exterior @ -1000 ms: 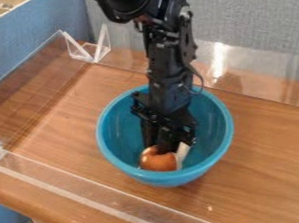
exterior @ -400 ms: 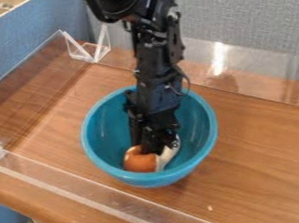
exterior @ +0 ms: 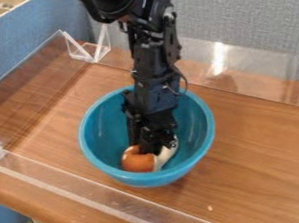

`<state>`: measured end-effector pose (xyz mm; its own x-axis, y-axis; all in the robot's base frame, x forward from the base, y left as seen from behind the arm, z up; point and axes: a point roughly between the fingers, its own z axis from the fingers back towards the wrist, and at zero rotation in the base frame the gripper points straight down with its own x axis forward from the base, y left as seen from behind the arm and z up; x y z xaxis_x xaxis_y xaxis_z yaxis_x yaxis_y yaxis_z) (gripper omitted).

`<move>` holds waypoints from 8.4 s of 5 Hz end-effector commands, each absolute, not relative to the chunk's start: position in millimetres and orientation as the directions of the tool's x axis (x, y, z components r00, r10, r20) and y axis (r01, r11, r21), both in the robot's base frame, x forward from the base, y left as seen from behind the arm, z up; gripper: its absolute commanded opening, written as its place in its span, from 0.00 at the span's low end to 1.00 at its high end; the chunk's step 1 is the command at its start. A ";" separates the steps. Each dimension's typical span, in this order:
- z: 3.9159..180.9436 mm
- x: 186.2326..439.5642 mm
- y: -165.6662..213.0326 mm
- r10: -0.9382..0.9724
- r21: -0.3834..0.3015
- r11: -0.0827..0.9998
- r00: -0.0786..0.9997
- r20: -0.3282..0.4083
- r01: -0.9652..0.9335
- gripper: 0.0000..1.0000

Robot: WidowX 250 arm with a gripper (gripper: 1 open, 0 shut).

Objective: Remove the mushroom from inside the blue bowl and put it on the table

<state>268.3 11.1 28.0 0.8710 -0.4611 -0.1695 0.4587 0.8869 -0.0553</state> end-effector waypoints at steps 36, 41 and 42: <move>65.5 273.5 144.0 -0.423 -0.059 0.906 0.891 -0.166 0.419 1.00; 56.8 239.8 162.1 -0.355 -0.049 0.935 0.924 -0.144 0.352 0.00; 60.7 236.2 166.0 -0.341 -0.045 0.940 0.930 -0.138 0.338 0.00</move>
<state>237.0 158.0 40.9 0.9164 -0.3611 -0.1725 0.3493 0.9321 -0.0954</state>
